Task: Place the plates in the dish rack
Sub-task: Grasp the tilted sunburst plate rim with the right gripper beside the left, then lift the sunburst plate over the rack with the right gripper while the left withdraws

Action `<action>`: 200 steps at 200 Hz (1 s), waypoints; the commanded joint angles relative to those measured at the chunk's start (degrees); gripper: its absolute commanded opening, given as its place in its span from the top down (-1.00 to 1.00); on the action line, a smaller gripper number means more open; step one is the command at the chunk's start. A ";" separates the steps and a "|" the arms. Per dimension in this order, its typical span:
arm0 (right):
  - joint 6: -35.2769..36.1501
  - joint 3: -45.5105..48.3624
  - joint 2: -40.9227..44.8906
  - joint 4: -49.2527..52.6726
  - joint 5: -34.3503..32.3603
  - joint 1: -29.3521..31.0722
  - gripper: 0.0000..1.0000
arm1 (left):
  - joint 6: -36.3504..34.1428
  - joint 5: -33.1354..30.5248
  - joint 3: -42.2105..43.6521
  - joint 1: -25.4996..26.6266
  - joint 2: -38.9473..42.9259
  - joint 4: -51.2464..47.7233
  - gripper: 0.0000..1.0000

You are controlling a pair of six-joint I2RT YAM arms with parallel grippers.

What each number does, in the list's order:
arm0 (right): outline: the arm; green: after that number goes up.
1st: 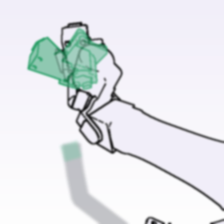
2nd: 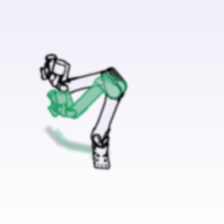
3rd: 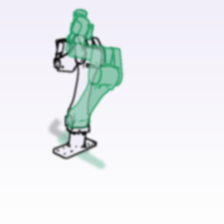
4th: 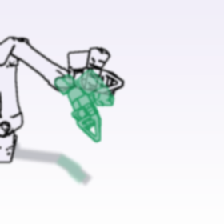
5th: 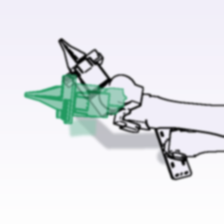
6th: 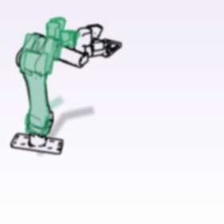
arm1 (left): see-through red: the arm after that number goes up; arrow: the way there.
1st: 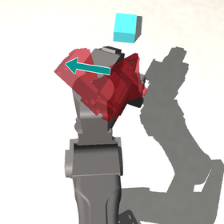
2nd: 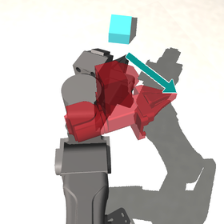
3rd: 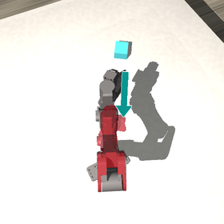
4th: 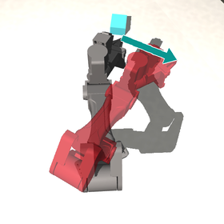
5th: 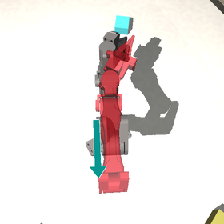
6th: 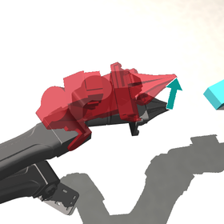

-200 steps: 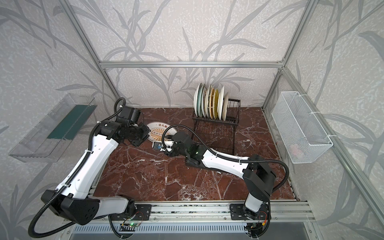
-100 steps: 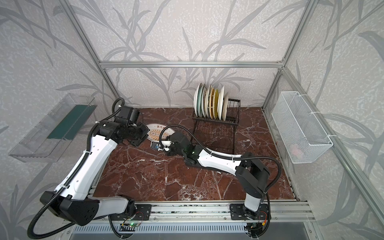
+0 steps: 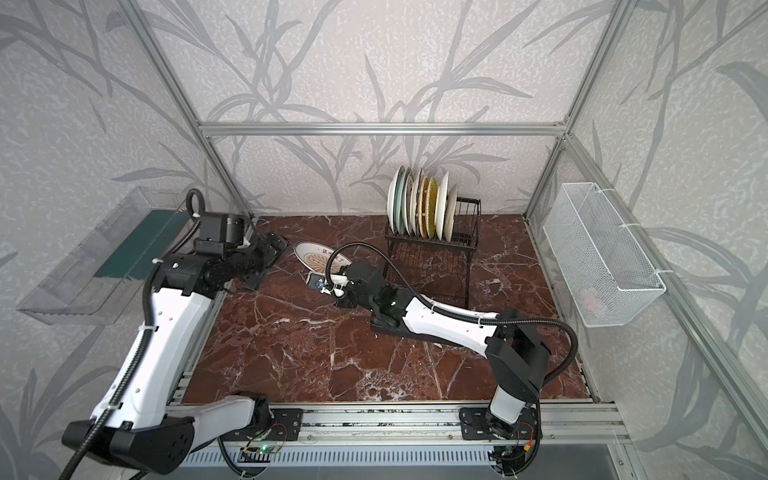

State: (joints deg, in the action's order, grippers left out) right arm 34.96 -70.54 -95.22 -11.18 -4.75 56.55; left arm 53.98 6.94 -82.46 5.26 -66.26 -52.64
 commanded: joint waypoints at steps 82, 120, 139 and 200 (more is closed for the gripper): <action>-18.52 -14.34 17.92 14.51 -4.48 -0.31 1.00 | -15.67 29.08 26.09 -4.59 17.71 56.29 -0.98; -25.65 -32.07 15.23 27.63 -6.85 -2.71 1.00 | -9.20 34.93 32.88 -3.73 16.78 74.47 -0.98; -30.23 -38.00 14.47 31.13 -5.87 -6.52 1.00 | -7.72 36.58 34.41 -2.59 15.75 79.24 -0.98; -40.96 -52.07 11.84 44.07 -5.87 -22.08 1.00 | -16.23 37.07 32.19 8.82 10.28 76.85 -0.98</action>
State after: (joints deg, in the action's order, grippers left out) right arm 0.16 -118.30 -82.52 26.74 -9.98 39.51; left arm 42.39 41.91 -48.01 10.92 -53.98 22.79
